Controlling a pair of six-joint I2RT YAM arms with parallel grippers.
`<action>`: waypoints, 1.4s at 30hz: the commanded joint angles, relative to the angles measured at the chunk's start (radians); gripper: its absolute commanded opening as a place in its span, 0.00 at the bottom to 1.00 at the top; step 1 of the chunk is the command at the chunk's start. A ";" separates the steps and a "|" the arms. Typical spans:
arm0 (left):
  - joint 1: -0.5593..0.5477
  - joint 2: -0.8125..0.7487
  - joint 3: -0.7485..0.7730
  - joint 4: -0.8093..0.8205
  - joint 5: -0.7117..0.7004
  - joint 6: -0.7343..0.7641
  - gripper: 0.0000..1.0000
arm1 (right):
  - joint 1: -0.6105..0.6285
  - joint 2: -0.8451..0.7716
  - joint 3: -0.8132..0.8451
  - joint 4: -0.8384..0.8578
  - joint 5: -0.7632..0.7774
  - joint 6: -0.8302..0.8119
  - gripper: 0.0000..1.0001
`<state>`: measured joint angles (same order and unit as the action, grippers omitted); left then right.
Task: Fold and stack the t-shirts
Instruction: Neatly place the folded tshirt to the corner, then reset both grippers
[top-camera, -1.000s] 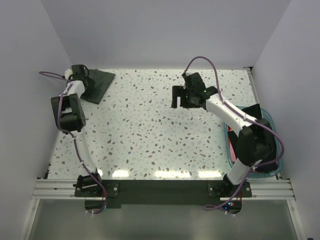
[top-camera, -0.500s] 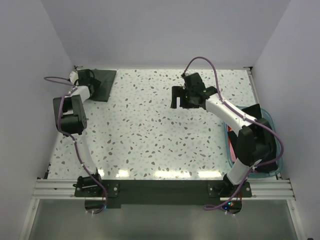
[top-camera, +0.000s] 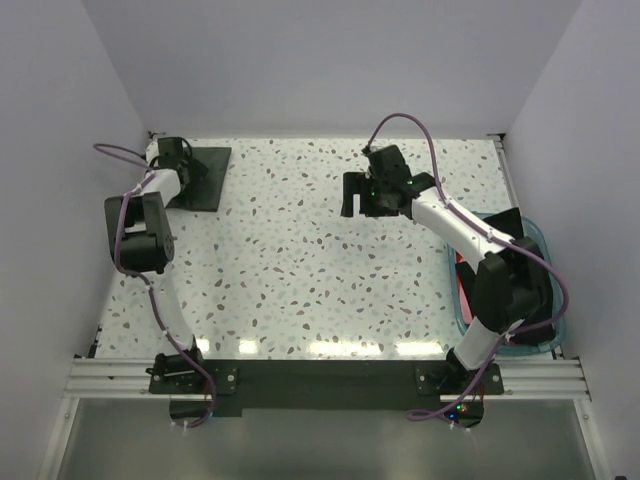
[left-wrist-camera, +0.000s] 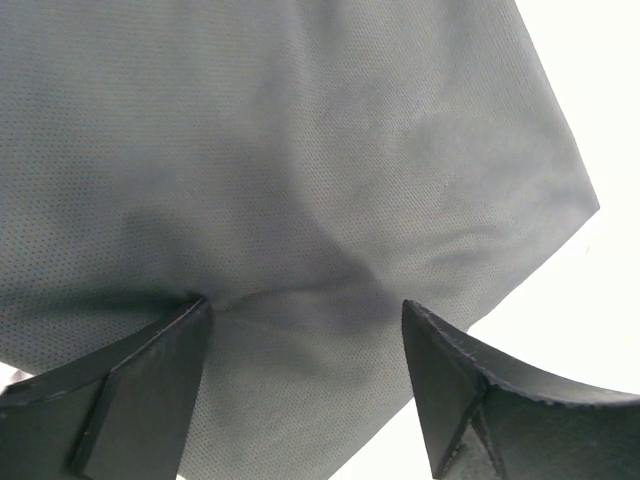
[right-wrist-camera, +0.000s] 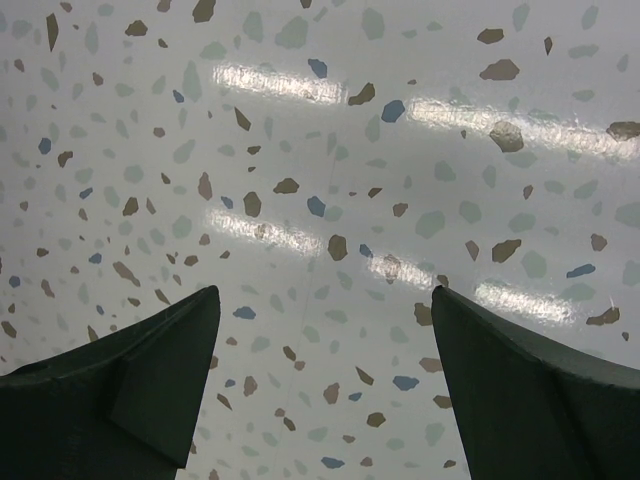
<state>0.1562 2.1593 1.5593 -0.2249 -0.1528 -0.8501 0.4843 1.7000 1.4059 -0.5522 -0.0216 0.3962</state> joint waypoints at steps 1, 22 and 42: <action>-0.001 -0.087 -0.016 -0.073 0.007 0.105 0.83 | 0.004 -0.066 0.028 0.017 0.000 -0.025 0.90; -0.481 -0.720 -0.382 -0.030 0.032 0.292 0.91 | -0.001 -0.281 -0.097 -0.015 0.095 0.023 0.91; -0.793 -1.059 -0.660 -0.103 0.052 0.447 0.91 | -0.001 -0.689 -0.463 -0.048 0.229 0.072 0.92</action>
